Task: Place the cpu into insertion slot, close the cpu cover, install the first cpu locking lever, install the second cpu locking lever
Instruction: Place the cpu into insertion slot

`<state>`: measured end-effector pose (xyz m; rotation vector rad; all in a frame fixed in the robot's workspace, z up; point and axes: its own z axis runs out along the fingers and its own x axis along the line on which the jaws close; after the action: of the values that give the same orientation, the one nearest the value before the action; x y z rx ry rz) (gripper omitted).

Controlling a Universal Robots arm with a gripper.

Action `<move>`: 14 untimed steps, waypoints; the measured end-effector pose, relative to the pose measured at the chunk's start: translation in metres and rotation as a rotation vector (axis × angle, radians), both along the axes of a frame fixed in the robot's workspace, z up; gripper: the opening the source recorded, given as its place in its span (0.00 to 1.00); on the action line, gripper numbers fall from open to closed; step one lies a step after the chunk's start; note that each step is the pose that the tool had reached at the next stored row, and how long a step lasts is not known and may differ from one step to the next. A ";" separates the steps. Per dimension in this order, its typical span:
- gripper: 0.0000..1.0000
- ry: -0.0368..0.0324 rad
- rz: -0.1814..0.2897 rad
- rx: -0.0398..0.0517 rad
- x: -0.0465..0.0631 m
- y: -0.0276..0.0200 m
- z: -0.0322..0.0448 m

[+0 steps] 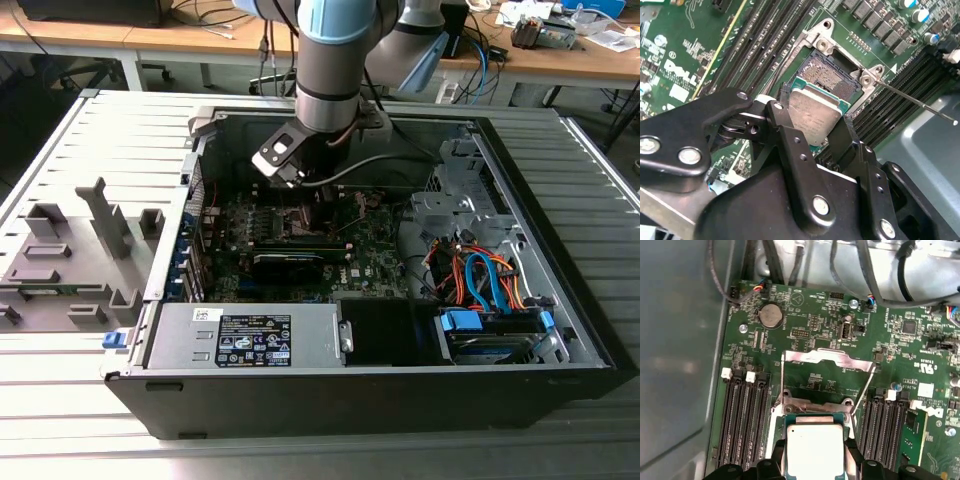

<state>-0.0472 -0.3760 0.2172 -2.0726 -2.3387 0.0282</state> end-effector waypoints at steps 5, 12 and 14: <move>0.55 0.0000 -0.049 -0.0001 0.000 0.0001 -0.0012; 0.55 -0.0001 -0.079 0.0003 -0.014 0.0029 -0.0067; 0.55 0.0000 -0.099 0.0001 -0.014 0.0042 -0.0131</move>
<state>-0.0611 -0.3718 0.2042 -2.1853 -2.2325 0.0268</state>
